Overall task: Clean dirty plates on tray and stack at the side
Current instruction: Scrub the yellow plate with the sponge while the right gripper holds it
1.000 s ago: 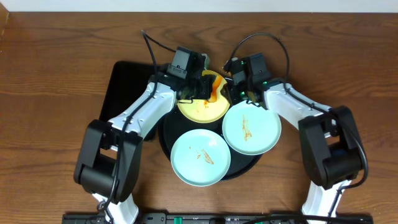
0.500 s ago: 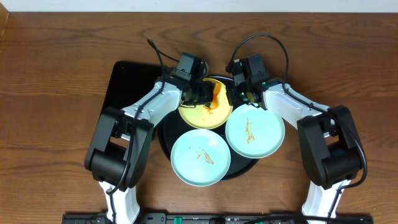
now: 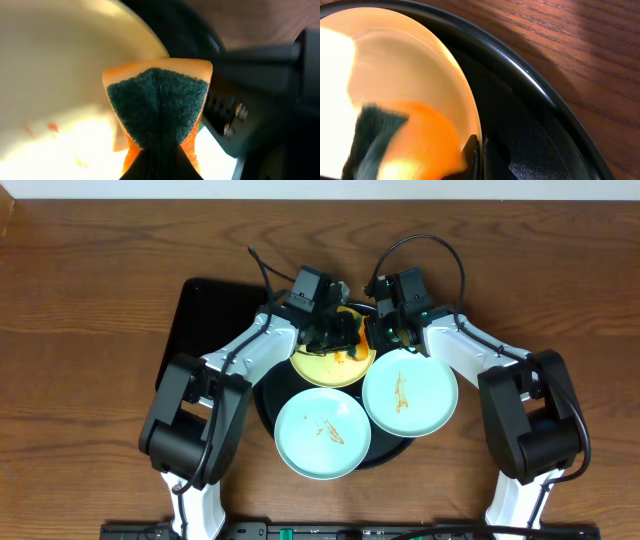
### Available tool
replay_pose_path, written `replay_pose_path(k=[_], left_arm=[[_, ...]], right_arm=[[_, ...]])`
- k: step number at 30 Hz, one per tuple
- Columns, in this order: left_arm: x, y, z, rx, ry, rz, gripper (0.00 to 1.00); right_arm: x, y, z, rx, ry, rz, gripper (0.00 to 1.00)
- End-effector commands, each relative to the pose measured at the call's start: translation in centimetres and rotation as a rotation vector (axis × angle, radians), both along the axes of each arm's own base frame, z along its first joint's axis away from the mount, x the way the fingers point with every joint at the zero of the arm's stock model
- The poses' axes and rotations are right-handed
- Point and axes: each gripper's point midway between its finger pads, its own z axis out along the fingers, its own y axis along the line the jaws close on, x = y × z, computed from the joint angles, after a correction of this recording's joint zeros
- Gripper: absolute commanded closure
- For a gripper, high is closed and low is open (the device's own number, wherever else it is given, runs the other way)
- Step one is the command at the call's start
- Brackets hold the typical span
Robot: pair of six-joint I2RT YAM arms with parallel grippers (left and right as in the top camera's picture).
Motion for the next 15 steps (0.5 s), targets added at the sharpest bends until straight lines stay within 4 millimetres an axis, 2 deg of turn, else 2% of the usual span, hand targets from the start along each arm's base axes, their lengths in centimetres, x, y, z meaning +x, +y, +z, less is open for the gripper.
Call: replay_pose_path(k=[1, 4, 11, 15], left_arm=[[-0.9, -0.3, -0.1, -0.008, 0.053, -0.005, 0.92], [-1.1, 1.2, -1.5, 0.098, 0.059, 0.031, 0.92], [-1.7, 1.6, -4.4, 0.139, 0.098, 0.020, 0.92], [-0.5, 4.1, -6.0, 0.269, 0.037, 0.035, 0.92]], right_arm=[[0.3, 0.1, -0.2, -0.010, -0.002, -0.011, 0.99], [0.3, 0.1, -0.2, -0.009, -0.003, -0.011, 0.99], [0.3, 0.1, -0.2, -0.006, -0.001, -0.009, 0.99], [0.2, 0.1, -0.2, -0.007, 0.001, -0.009, 0.99]])
